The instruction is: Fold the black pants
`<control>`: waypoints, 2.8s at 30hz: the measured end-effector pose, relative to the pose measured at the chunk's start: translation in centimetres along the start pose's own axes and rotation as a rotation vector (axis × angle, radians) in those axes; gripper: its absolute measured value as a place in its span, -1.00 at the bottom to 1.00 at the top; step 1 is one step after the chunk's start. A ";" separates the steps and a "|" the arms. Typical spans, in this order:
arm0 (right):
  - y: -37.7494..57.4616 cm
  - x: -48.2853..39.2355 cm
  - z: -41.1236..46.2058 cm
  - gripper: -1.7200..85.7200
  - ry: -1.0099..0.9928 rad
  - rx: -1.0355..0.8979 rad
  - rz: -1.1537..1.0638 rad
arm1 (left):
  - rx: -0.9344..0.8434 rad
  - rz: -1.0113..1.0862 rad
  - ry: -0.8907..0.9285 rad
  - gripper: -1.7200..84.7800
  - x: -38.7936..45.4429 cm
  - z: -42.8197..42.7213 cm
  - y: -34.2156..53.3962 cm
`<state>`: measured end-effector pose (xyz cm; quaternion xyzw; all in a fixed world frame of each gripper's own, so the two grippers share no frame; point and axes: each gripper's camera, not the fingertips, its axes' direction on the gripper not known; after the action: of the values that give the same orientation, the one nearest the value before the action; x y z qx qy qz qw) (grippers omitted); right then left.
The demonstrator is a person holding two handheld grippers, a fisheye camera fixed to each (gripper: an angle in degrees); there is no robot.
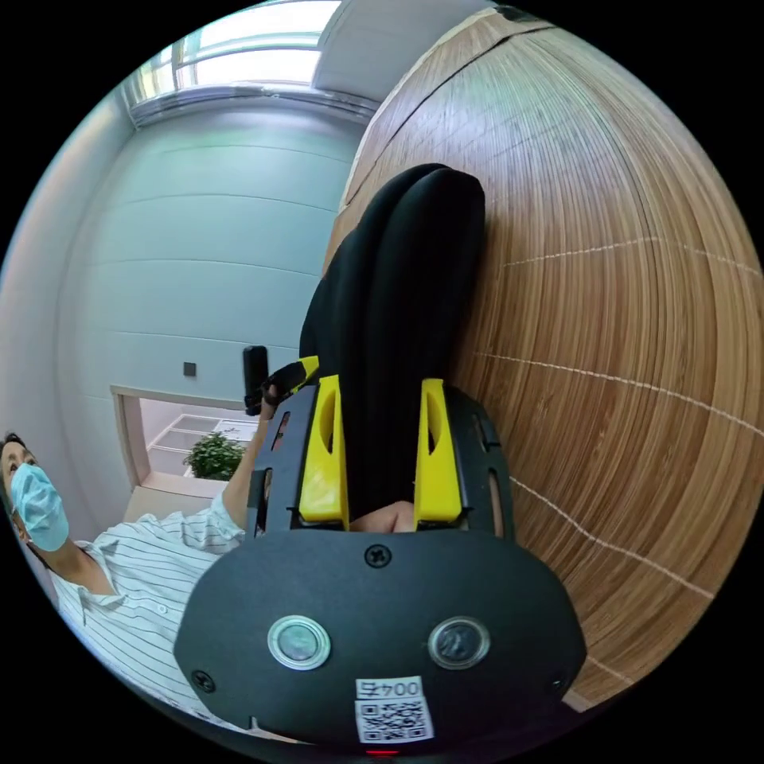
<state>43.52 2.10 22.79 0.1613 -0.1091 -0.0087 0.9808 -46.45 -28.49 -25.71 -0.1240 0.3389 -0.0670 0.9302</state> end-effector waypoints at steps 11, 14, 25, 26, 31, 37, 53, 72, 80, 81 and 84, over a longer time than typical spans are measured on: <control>-2.6 -13.9 6.4 -0.68 0.409 0.090 -0.189 | 0.203 0.262 -0.427 -0.76 11.6 1.4 4.2; -4.1 -15.1 8.4 -0.68 0.459 0.066 -0.194 | 0.157 0.199 -0.448 -0.77 11.7 2.0 3.6; -7.4 -13.2 10.0 -0.58 0.200 0.055 0.000 | 0.115 -0.069 -0.103 -0.61 6.4 -2.4 5.5; -7.3 -14.1 11.0 -0.59 0.201 0.047 -0.006 | 0.105 -0.067 -0.108 -0.60 6.7 -2.2 5.9; -8.1 -19.5 16.2 -0.66 0.409 0.087 -0.087 | 0.149 0.039 -0.193 -0.71 10.1 -1.1 6.0; -16.7 -24.7 22.2 -0.69 0.583 0.149 -0.145 | 0.185 0.157 -0.433 -0.74 11.9 -2.1 -0.8; -26.6 -39.1 34.2 -0.55 0.892 0.199 -0.405 | 0.401 -0.148 -0.251 -0.67 3.6 -14.3 -5.0; -48.1 -39.2 55.0 -0.60 0.961 0.352 -0.368 | 0.483 -0.279 -0.223 -0.68 -8.3 -24.5 -16.8; -61.8 -41.1 61.4 -0.63 0.924 0.328 -0.409 | 0.619 -0.365 -0.026 -0.73 -13.1 -28.3 -16.8; -62.8 -41.3 61.8 -0.63 0.924 0.321 -0.413 | 0.618 -0.364 -0.024 -0.74 -13.3 -28.5 -17.0; -67.4 -42.5 63.9 -0.64 0.927 0.279 -0.452 | 0.602 -0.345 -0.070 -0.74 -13.4 -29.4 -17.9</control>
<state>-10.57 -79.63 51.46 0.2964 0.3731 -0.1328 0.8691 -76.35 -48.32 -34.29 0.0983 0.2461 -0.3160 0.9110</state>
